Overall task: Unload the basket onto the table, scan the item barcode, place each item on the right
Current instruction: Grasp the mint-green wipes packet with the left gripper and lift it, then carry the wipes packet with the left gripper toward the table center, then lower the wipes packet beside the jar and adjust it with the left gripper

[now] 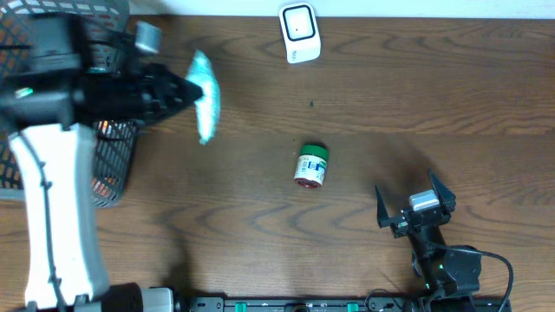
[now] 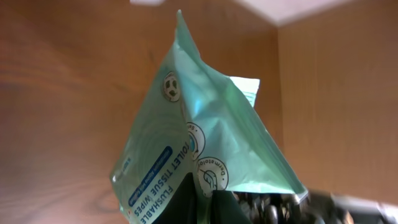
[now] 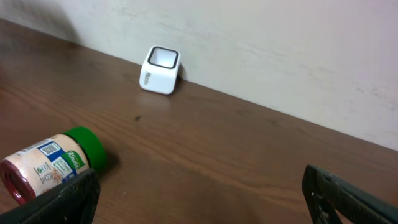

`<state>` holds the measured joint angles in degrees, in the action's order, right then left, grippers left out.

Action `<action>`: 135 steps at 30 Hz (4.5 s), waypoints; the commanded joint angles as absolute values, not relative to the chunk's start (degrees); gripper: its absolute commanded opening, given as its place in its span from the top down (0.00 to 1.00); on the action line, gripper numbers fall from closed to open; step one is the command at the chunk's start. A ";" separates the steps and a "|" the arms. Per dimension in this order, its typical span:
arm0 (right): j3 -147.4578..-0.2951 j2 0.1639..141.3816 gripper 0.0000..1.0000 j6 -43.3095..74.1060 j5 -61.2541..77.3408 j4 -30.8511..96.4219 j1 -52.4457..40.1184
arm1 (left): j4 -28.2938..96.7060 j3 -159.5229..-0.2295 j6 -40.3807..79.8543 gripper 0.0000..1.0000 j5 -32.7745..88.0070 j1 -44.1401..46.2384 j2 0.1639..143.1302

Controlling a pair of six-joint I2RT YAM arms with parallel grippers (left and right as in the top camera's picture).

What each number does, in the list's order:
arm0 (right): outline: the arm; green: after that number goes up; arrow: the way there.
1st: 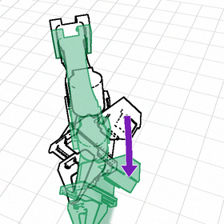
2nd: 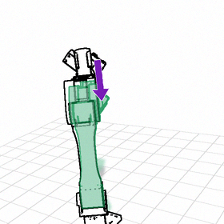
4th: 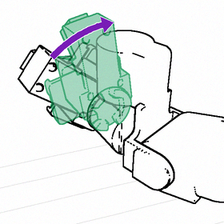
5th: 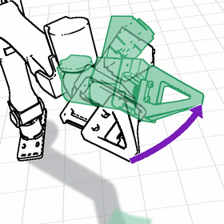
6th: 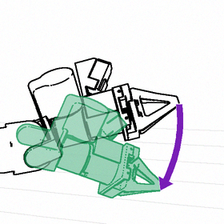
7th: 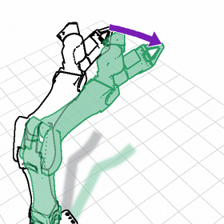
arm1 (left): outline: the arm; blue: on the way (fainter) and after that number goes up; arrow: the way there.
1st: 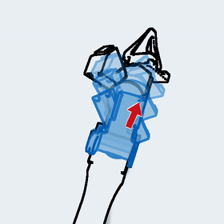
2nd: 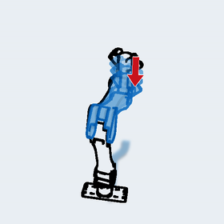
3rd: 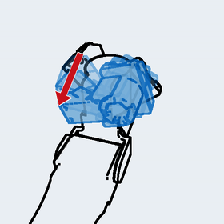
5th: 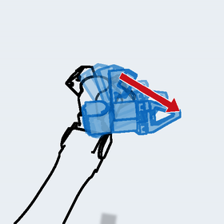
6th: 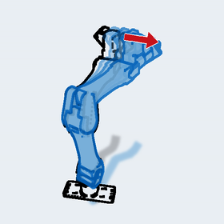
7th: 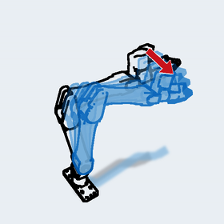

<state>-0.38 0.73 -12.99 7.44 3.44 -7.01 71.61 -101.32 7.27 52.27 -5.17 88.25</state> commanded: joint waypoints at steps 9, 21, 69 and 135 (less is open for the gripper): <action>-0.32 0.49 0.01 -12.27 7.09 3.68 -7.92 | 49.19 -80.47 5.58 0.93 74.15 4.58 102.13; -0.32 0.49 0.01 -12.27 7.09 3.68 -7.92 | 38.13 -79.02 5.56 0.92 74.56 8.14 119.11; -0.32 0.49 0.01 -12.27 7.09 3.68 -7.92 | 37.67 -79.24 15.22 0.92 14.22 24.71 104.99; -0.32 0.49 0.01 -12.27 7.09 3.68 -7.92 | 31.77 -78.96 21.71 0.93 2.48 28.60 116.22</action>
<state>-0.38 0.73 -12.99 7.44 3.44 -7.01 32.23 -79.09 21.21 6.46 28.53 115.15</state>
